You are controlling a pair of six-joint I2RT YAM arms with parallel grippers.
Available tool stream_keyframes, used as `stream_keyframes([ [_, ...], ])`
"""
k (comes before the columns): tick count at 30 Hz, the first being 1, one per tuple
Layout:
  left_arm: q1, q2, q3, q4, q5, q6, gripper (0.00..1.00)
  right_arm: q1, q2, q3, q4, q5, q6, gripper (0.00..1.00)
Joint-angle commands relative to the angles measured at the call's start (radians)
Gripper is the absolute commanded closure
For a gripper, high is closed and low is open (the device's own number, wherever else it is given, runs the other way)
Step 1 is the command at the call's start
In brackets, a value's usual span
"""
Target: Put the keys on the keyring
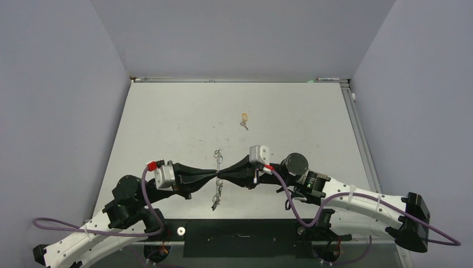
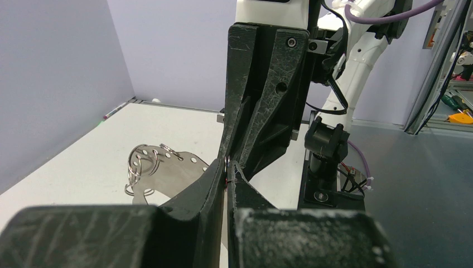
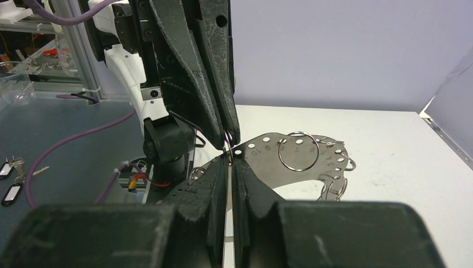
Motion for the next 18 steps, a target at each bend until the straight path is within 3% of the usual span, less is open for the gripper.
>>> stream_keyframes([
  [1, -0.002, -0.003, 0.011, 0.080, 0.018, -0.017, 1.00, -0.004, 0.020, 0.057, 0.078, -0.009, 0.006, 0.94],
  [11, -0.002, -0.005, 0.011, 0.073, 0.013, -0.013, 1.00, -0.004, 0.026, 0.063, 0.093, -0.016, 0.016, 0.89],
  [18, -0.002, -0.004, 0.011, 0.069, 0.010, -0.013, 1.00, -0.004, 0.030, 0.060, 0.110, -0.022, 0.020, 0.95],
])
